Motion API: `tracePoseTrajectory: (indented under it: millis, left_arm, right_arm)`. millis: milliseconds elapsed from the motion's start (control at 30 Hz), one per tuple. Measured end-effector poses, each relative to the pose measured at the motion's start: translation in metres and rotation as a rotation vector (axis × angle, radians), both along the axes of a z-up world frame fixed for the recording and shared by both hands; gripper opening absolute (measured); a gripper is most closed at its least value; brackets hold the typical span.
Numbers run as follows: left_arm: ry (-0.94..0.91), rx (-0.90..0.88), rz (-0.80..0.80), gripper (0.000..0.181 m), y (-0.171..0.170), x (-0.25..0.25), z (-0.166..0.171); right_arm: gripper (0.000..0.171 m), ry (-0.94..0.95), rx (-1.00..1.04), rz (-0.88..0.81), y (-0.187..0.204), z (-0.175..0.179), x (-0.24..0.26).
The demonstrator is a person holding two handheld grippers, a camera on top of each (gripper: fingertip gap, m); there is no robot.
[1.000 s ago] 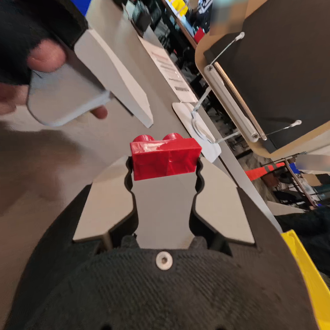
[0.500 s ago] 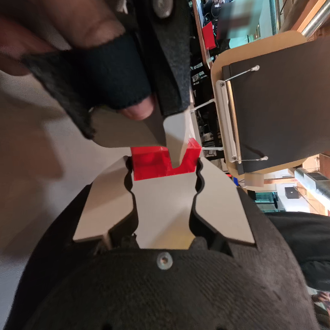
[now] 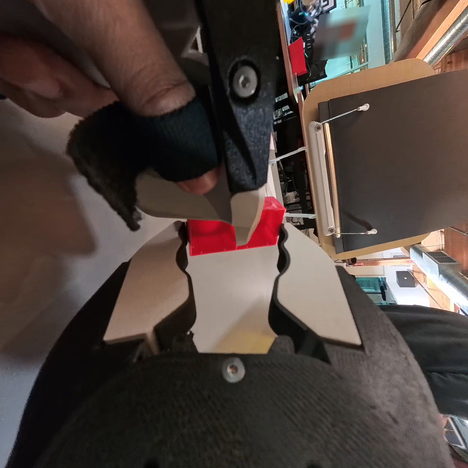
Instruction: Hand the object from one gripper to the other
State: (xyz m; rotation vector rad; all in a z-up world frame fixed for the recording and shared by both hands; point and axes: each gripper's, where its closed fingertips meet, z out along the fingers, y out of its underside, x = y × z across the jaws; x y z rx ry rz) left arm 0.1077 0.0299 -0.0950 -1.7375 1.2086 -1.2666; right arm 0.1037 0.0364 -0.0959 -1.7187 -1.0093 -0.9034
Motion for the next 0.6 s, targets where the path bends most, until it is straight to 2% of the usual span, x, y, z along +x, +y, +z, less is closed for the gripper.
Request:
tracePoseTrajectory:
  millis: [233, 267, 500, 600]
  left_arm:
    - [-0.034, -0.088, -0.020, 0.034, -0.002, 0.000, 0.003]
    - [-0.041, -0.093, -0.016, 0.025, -0.001, 0.000, 0.003]
    - [-0.105, -0.186, 0.003, 0.024, 0.008, -0.003, 0.011]
    - [-0.187, -0.308, 0.002, 0.024, 0.015, -0.006, 0.019]
  right_arm:
    - [0.068, 0.021, 0.017, 0.004, 0.001, 0.002, 0.000]
    - [0.067, 0.026, 0.022, 0.008, 0.001, 0.002, 0.000]
    - [0.064, 0.063, 0.055, 0.025, 0.000, 0.008, -0.001]
    - [0.064, 0.184, 0.045, 0.045, 0.000, 0.006, -0.002]
